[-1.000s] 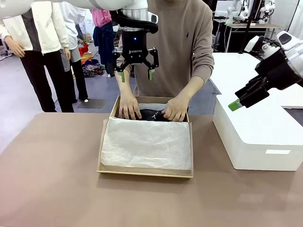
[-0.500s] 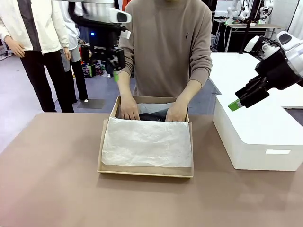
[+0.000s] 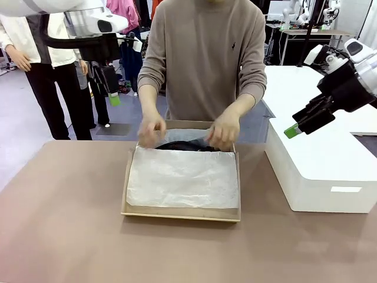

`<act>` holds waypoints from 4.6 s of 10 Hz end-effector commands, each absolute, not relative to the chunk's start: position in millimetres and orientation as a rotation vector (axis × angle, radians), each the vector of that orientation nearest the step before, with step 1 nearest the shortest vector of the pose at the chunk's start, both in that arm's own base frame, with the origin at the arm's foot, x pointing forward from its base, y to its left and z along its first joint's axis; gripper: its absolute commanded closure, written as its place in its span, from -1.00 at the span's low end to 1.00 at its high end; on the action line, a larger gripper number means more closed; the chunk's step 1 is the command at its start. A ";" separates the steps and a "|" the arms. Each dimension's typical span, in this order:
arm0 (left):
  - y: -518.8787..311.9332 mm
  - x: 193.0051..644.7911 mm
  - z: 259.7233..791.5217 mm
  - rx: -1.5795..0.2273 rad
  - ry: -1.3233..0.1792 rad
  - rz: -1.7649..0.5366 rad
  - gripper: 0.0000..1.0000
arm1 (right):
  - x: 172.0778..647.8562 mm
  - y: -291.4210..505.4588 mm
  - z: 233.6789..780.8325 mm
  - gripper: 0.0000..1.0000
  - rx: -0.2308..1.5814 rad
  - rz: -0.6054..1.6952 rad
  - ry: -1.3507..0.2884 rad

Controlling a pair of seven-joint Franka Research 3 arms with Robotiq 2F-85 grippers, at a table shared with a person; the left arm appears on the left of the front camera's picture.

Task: Pack the shoes into the box.
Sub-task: Close the Shoes Box.

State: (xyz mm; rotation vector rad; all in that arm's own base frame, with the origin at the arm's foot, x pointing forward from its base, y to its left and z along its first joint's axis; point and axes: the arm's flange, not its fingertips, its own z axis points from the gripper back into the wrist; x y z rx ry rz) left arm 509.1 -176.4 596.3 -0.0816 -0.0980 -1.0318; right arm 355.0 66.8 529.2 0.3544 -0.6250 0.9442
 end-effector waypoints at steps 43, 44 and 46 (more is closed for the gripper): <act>-51.9 564.7 502.3 -0.553 -0.161 -1.625 1.00 | 356.5 66.9 528.8 -1.00 0.370 0.947 -0.635; -52.6 572.1 490.3 -0.585 -0.145 -1.616 1.00 | 356.5 66.9 528.8 -1.00 0.370 0.947 -0.635; -57.8 584.0 464.9 -0.661 -0.107 -1.598 1.00 | 356.5 66.9 528.8 -1.00 0.370 0.947 -0.635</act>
